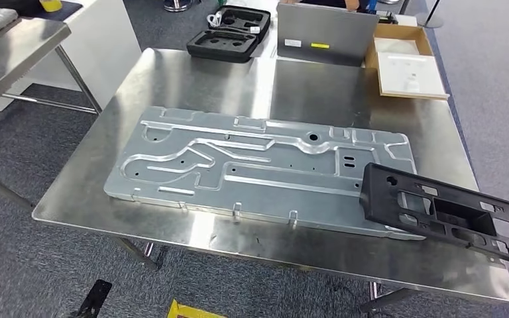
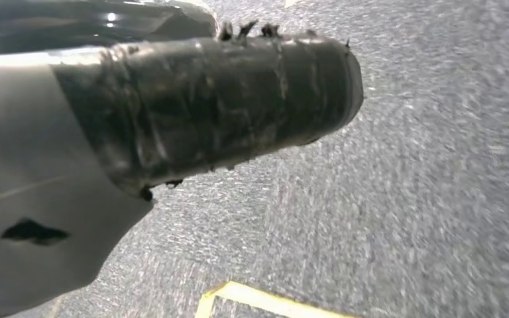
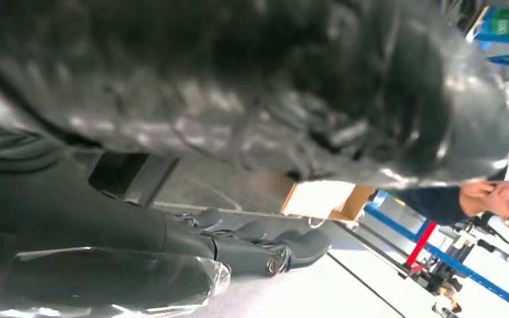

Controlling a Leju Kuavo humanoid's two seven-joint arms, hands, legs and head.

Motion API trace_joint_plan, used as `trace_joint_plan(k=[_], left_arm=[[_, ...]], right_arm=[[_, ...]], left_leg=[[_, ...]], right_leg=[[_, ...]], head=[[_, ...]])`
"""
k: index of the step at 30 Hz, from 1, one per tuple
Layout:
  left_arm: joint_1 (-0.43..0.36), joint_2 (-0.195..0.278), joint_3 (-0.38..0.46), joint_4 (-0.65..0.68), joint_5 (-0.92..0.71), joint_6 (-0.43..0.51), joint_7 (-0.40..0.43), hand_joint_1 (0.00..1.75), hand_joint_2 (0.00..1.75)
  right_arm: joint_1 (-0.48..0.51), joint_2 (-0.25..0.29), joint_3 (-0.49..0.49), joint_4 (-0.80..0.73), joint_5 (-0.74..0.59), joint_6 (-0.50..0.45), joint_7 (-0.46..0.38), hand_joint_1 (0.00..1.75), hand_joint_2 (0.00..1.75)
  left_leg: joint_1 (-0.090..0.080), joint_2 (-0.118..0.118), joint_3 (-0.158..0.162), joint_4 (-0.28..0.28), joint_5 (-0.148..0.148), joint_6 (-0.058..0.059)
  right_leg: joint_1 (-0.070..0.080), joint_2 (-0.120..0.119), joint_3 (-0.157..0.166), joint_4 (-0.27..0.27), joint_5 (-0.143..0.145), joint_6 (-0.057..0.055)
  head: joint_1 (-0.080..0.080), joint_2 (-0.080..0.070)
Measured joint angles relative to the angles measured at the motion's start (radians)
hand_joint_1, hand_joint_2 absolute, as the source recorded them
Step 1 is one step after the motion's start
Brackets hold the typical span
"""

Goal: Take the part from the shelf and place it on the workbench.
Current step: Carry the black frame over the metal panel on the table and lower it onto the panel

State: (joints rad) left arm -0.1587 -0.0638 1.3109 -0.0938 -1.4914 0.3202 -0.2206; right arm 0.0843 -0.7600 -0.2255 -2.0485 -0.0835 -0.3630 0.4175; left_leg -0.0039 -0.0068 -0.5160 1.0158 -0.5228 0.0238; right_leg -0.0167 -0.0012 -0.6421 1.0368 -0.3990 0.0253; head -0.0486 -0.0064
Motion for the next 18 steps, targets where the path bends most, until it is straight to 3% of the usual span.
trace_joint_plan(k=[2, 3, 5, 6, 7, 8, 9, 11, 12, 13, 16, 17, 18], left_arm=[[0.001, 0.0, 0.006, 0.0, -0.002, 0.003, 0.004, 0.0, 0.0], [0.001, 0.0, 0.009, 0.0, -0.004, 0.005, 0.007, 0.0, 0.0], [0.001, -0.001, 0.013, 0.0, -0.007, 0.009, 0.01, 0.0, 0.0], [0.001, -0.001, 0.014, 0.0, -0.007, 0.011, 0.011, 0.0, 0.0], [0.002, -0.001, 0.016, 0.0, -0.008, 0.012, 0.01, 0.0, 0.0], [0.002, -0.001, 0.017, 0.0, -0.008, 0.014, 0.009, 0.0, 0.0], [0.002, -0.001, 0.018, 0.0, -0.008, 0.015, 0.007, 0.0, 0.0], [0.001, -0.002, 0.021, 0.0, -0.008, 0.015, 0.001, 0.0, 0.0], [0.001, -0.003, 0.022, 0.0, -0.008, 0.015, -0.001, 0.0, 0.0], [0.001, -0.003, 0.023, 0.0, -0.009, 0.016, -0.003, 0.0, 0.0], [0.003, -0.004, 0.025, 0.0, -0.009, 0.017, -0.004, 0.0, 0.0], [0.003, -0.004, 0.026, 0.0, -0.009, 0.017, -0.004, 0.0, 0.0], [0.004, -0.005, 0.027, 0.0, -0.008, 0.017, -0.004, 0.0, 0.0]], right_arm=[[0.009, 0.003, -0.01, -0.014, -0.011, -0.017, 0.0, 0.0, 0.0], [0.013, 0.005, -0.016, -0.021, -0.014, -0.03, 0.0, 0.0, 0.0], [0.023, 0.014, -0.029, -0.036, -0.016, -0.069, 0.0, 0.0, 0.0], [0.029, 0.021, -0.035, -0.045, -0.017, -0.094, -0.003, 0.0, 0.0], [0.035, 0.029, -0.042, -0.055, -0.024, -0.121, -0.01, 0.0, 0.0], [0.04, 0.038, -0.049, -0.067, -0.04, -0.146, -0.023, 0.0, 0.0], [0.044, 0.047, -0.056, -0.081, -0.067, -0.168, -0.043, 0.0, 0.0], [0.049, 0.064, -0.073, -0.11, -0.132, -0.208, -0.096, 0.0, 0.0], [0.054, 0.074, -0.082, -0.125, -0.155, -0.228, -0.125, 0.0, 0.0], [0.058, 0.083, -0.094, -0.139, -0.171, -0.248, -0.151, 0.0, 0.0], [0.069, 0.114, -0.126, -0.181, -0.221, -0.288, -0.209, 0.0, 0.0], [0.074, 0.125, -0.134, -0.193, -0.248, -0.294, -0.223, 0.0, 0.0], [0.079, 0.135, -0.145, -0.206, -0.277, -0.299, -0.239, 0.0, 0.0]], left_leg=[[0.004, 0.004, -0.009, -0.011, 0.023, 0.013], [0.006, 0.007, -0.017, -0.016, 0.037, 0.021], [0.006, 0.01, -0.038, -0.018, 0.056, 0.03], [0.006, 0.011, -0.051, -0.016, 0.064, 0.031], [0.005, 0.011, -0.064, -0.013, 0.072, 0.03], [0.005, 0.012, -0.077, -0.009, 0.078, 0.029], [0.005, 0.012, -0.09, -0.003, 0.083, 0.027], [0.005, 0.011, -0.11, 0.013, 0.09, 0.02], [0.004, 0.01, -0.116, 0.019, 0.093, 0.015], [0.003, 0.009, -0.119, 0.024, 0.097, 0.01], [0.003, 0.007, -0.124, 0.026, 0.107, -0.01], [0.004, 0.006, -0.132, 0.036, 0.092, -0.017], [0.005, 0.006, -0.143, 0.063, 0.058, -0.023]], right_leg=[[-0.002, 0.002, -0.012, 0.011, -0.018, 0.009], [-0.002, 0.003, -0.025, 0.042, -0.052, 0.013], [-0.003, 0.003, -0.059, 0.158, -0.15, 0.017], [-0.003, 0.003, -0.07, 0.22, -0.185, 0.02], [-0.003, 0.003, -0.069, 0.256, -0.196, 0.022], [-0.004, 0.002, -0.05, 0.256, -0.187, 0.023], [-0.004, 0.002, -0.014, 0.219, -0.164, 0.023], [-0.004, 0.002, 0.083, 0.085, -0.132, 0.021], [-0.002, 0.003, 0.116, 0.034, -0.127, 0.016], [0.0, 0.003, 0.131, 0.003, -0.13, 0.009], [0.002, 0.003, 0.117, -0.008, -0.119, -0.015], [0.0, 0.003, 0.11, -0.009, -0.11, -0.023], [-0.002, 0.003, 0.099, -0.011, -0.1, -0.031]], head=[[0.001, 0.0], [0.002, 0.0], [0.005, 0.0], [0.006, 0.0], [0.006, 0.0], [0.006, 0.0], [0.006, 0.0], [0.006, 0.0], [0.005, 0.0], [0.005, 0.0], [0.005, 0.0], [0.004, 0.0], [0.002, 0.0]])
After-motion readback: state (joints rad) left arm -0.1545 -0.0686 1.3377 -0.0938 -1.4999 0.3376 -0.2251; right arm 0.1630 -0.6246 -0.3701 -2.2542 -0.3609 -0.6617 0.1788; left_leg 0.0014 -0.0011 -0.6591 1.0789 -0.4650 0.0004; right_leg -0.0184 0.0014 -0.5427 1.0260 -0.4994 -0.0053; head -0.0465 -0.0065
